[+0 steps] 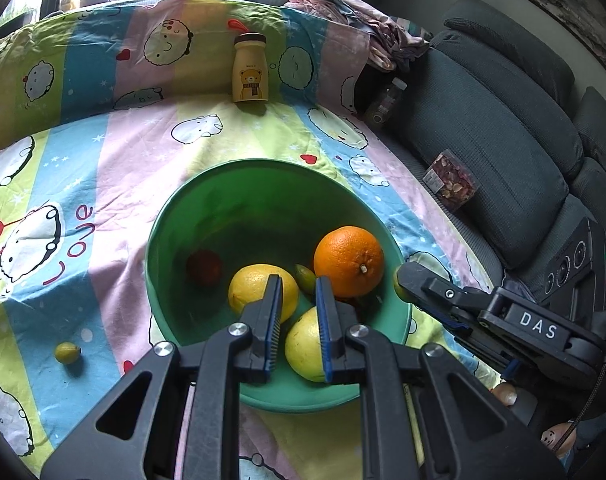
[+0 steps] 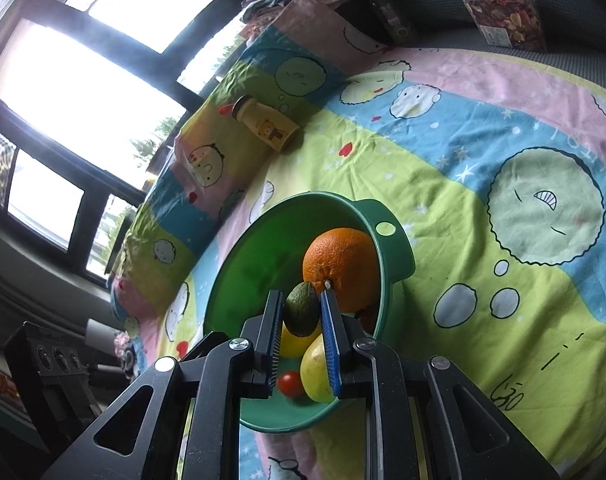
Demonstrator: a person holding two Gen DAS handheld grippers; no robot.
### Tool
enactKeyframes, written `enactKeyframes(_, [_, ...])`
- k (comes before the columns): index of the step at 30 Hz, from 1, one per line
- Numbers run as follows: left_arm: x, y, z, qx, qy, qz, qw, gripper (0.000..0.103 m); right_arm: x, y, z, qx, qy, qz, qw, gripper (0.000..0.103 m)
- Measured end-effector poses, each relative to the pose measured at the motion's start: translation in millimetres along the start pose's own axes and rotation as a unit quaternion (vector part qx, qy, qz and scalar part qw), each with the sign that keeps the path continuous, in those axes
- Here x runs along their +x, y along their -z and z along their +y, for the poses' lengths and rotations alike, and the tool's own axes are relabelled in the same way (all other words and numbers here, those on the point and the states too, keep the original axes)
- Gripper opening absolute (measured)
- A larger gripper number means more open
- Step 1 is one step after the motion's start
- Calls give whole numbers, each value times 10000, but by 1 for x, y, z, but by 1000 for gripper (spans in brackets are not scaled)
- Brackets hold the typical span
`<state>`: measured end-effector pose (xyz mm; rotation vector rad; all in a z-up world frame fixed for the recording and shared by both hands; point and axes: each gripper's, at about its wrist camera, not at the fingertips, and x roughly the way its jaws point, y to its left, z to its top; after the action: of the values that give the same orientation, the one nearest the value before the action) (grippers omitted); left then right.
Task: Organize fruits
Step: 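Lower the held olive into the green bowl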
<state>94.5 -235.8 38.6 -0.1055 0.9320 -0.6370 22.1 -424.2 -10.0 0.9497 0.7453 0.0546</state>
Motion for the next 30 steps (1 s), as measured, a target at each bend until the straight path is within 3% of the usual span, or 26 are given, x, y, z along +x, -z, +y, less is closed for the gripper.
enactKeyframes(15, [10, -1, 17, -543, 553, 336, 9964, 14, 10, 0, -4, 148, -205, 287, 9993, 21])
enactKeyframes(21, [8, -5, 27, -816, 557, 427, 9942, 14, 13, -1, -6, 206, -185, 360, 9990, 21])
enactKeyframes(25, [-20, -5, 38, -678, 61, 317, 9972, 14, 13, -1, -6, 164, -146, 346, 9992, 21])
enactKeyframes(27, [-44, 1, 45, -448, -464, 149, 9978, 16, 13, -1, -4, 104, -145, 362, 9992, 21])
enactKeyframes(30, [-74, 20, 61, -153, -1318, 34, 9912, 17, 14, 0, -1, 50, -110, 360, 9993, 21])
